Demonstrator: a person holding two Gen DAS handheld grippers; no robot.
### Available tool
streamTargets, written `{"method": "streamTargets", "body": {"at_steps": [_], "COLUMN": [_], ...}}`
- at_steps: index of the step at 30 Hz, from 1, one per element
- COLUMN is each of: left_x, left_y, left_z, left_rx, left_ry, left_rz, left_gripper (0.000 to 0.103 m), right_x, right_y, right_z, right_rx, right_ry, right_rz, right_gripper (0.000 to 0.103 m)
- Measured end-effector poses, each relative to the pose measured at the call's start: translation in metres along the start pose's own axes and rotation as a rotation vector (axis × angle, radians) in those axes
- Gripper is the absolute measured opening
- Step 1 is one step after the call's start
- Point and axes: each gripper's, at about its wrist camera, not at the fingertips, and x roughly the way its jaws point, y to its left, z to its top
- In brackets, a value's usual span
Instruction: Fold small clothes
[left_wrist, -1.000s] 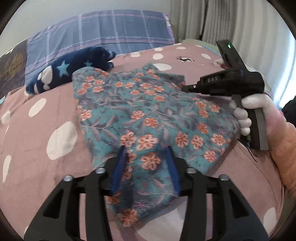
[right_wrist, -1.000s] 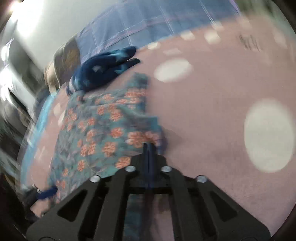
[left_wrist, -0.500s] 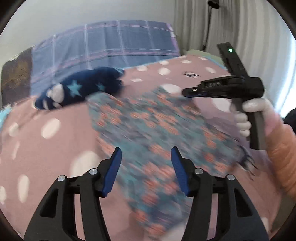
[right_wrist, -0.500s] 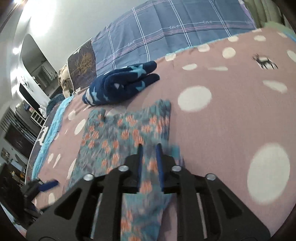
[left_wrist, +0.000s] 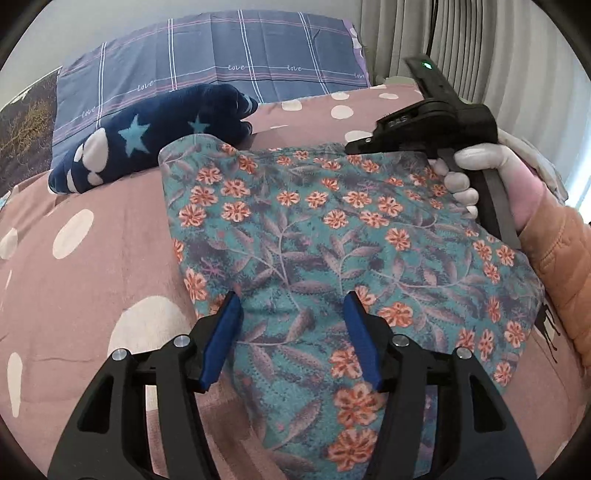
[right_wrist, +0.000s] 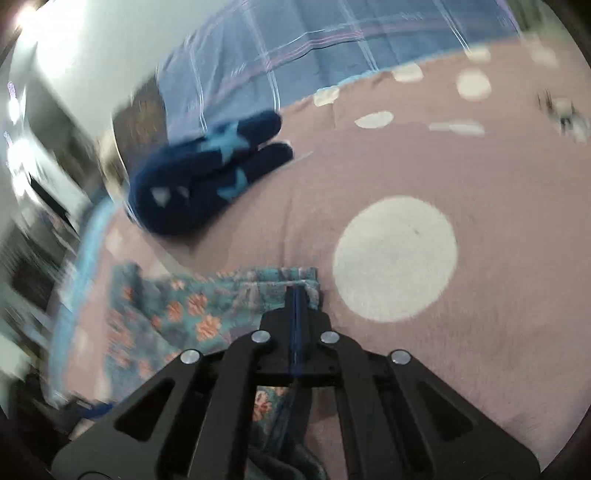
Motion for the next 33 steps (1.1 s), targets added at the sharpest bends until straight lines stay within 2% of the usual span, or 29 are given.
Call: {"method": "streamTargets", "body": {"at_steps": [2, 3, 4, 5, 8, 10, 13, 15, 17, 18, 20, 22, 23, 24, 26, 28, 33], "left_x": [-0.001, -0.002, -0.003, 0.000, -0.013, -0.039, -0.071, -0.077, -0.060, -0.050, -0.056, -0.067, -0.075, -0.078, -0.076, -0.064, 0.001], "left_y": [0.001, 0.002, 0.002, 0.005, 0.008, 0.008, 0.005, -0.001, -0.008, -0.010, -0.008, -0.002, 0.002, 0.006, 0.018, 0.027, 0.053], "left_z": [-0.001, 0.000, -0.001, 0.001, 0.002, 0.000, -0.009, -0.023, -0.045, -0.056, -0.063, -0.055, -0.048, -0.042, -0.028, -0.020, 0.001], "left_rx": [-0.005, -0.005, -0.007, -0.011, -0.037, -0.032, -0.018, 0.002, 0.030, 0.029, 0.005, -0.025, -0.042, -0.055, -0.110, -0.145, -0.233], "left_ry": [-0.002, -0.003, -0.008, -0.011, -0.030, -0.091, -0.139, -0.095, 0.018, 0.077, 0.056, 0.024, -0.016, -0.034, -0.051, -0.035, 0.074], "left_rz": [-0.004, -0.004, -0.007, -0.012, -0.003, 0.028, 0.031, 0.012, 0.033, 0.035, 0.014, -0.008, -0.017, -0.027, -0.070, -0.103, -0.144], "left_gripper": [0.060, 0.060, 0.060, 0.060, 0.060, 0.060, 0.060, 0.061, 0.064, 0.064, 0.064, 0.064, 0.064, 0.064, 0.068, 0.068, 0.068], "right_x": [-0.013, -0.024, -0.034, -0.045, -0.087, -0.112, -0.128, -0.132, -0.123, -0.121, -0.129, -0.145, -0.153, -0.158, -0.167, -0.165, -0.121], "right_y": [0.000, 0.007, 0.013, 0.019, 0.044, 0.063, 0.085, 0.089, 0.082, 0.076, 0.075, 0.073, 0.072, 0.071, 0.064, 0.048, 0.007], "right_z": [-0.003, -0.006, -0.010, -0.015, -0.043, -0.075, -0.129, -0.156, -0.183, -0.193, -0.195, -0.187, -0.181, -0.176, -0.163, -0.151, -0.118], "right_rx": [0.009, -0.021, -0.048, -0.078, -0.145, -0.222, -0.313, -0.335, -0.343, -0.335, -0.323, -0.269, -0.254, -0.249, -0.246, -0.199, -0.041], "right_ry": [-0.034, -0.052, -0.065, -0.076, -0.078, -0.052, 0.050, 0.102, 0.160, 0.147, 0.123, 0.109, 0.086, 0.065, 0.024, 0.012, 0.093], "right_rz": [-0.016, -0.077, -0.122, -0.120, -0.025, 0.020, 0.005, 0.039, -0.027, -0.044, -0.027, -0.001, 0.012, 0.010, -0.030, -0.038, 0.003], "right_gripper": [0.002, 0.015, 0.017, 0.017, 0.018, 0.023, 0.029, 0.029, 0.029, 0.029, 0.029, 0.038, 0.048, 0.054, 0.058, 0.060, 0.061]}}
